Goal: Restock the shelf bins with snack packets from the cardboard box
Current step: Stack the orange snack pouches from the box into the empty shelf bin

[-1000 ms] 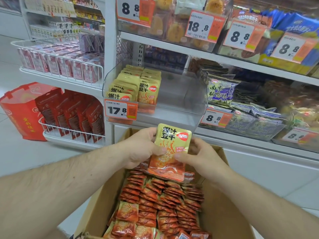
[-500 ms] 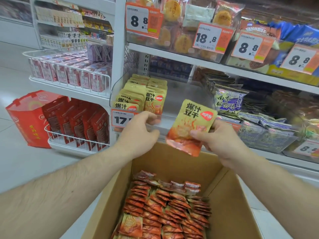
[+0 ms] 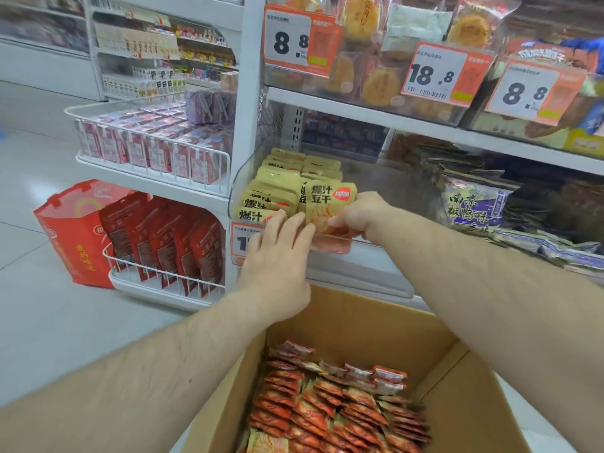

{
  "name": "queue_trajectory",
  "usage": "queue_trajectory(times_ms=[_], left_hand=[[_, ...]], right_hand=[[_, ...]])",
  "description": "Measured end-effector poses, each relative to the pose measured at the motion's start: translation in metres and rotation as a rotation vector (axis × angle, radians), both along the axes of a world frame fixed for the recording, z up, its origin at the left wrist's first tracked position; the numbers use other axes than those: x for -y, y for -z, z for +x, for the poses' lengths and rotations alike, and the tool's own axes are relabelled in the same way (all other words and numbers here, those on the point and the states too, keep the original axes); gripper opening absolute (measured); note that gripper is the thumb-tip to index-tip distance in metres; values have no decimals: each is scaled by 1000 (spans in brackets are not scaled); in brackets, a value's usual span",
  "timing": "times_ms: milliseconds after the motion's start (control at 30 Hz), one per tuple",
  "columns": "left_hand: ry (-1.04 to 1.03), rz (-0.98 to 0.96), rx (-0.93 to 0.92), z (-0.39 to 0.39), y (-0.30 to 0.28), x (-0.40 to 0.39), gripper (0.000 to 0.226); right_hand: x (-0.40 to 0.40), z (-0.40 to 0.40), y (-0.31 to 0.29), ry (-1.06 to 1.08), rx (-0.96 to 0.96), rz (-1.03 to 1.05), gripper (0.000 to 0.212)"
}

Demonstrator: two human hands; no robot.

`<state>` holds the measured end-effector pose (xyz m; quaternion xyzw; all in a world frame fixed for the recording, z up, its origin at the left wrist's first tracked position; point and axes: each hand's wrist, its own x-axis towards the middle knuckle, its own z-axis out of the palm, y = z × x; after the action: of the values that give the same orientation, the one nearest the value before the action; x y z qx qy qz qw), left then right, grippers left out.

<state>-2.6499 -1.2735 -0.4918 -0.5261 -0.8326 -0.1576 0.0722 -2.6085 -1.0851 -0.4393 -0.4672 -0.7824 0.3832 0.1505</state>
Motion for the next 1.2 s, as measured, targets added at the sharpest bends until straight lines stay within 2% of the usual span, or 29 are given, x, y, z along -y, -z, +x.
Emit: queue_trajectory(times_ms=[100,200,333,467,767,867,1000,1067,1133,1200], left_hand=[[3,-11,-2,-2,5,-1,84],[14,-26,6,-3,10,-2,88],[22,-26,9,-4,10,-3,89],[28,-20,18,-4,10,-3,89],[34,-1,51,-2,10,-4,87],[44,12,48,-2,11,-4,87],[44,31,51,1,10,-3,84],[71,137,33,3,11,-1,76],[129,282,-9,2,14,-1,60],[176,268,119,0,16,4,41]], right_hand=[[-3,-13,9,-11,29,-61,35],[-2,-21,13,-29,99,43,47],[3,-22,11,1,164,125,36],[4,-24,11,8,214,233,36],[4,-24,11,-54,210,97,41],[3,-19,9,-51,187,0,36],[6,-9,-2,-53,205,6,32],[12,-2,-10,-40,270,146,36],[24,10,-10,29,258,536,33],[46,31,5,1,-67,973,21]])
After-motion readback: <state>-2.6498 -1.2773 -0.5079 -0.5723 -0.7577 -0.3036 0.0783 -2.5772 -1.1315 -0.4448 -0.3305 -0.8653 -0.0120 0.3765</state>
